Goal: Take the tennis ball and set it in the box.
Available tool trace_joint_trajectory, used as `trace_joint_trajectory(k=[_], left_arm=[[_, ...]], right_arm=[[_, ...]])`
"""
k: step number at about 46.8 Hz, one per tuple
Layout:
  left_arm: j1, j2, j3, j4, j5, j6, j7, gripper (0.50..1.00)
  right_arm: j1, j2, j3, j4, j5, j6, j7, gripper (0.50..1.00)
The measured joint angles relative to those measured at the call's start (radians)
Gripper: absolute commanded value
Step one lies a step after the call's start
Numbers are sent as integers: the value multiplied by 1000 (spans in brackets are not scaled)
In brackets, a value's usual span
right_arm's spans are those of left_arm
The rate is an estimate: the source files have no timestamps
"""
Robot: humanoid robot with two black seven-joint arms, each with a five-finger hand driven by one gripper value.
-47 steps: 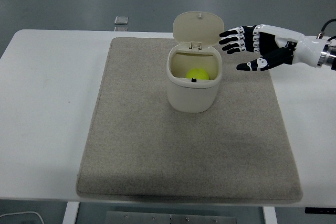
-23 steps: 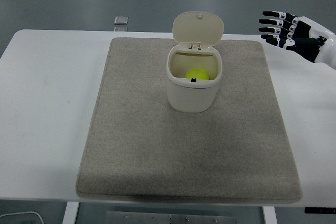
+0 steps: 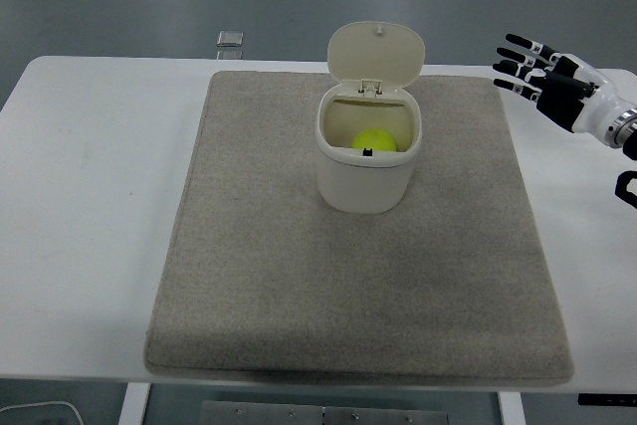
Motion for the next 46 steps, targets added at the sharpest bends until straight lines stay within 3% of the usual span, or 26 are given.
trace_joint_trajectory(k=[7, 23, 25, 27, 46], left_arm=[[0, 0, 0, 0, 0, 0, 0, 992], [0, 0, 0, 0, 0, 0, 0, 992], [0, 0, 0, 0, 0, 0, 0, 992], [0, 0, 0, 0, 0, 0, 0, 992], [0, 0, 0, 0, 0, 0, 0, 992]], right_arm=[[1, 22, 0, -20, 97, -21, -6, 858], [-15, 41, -1, -28, 131, -21, -6, 860], [-18, 41, -1, -29, 129, -21, -5, 868], [-22, 41, -1, -29, 122, -21, -3, 921], [-25, 41, -1, -29, 114, -21, 2, 921]])
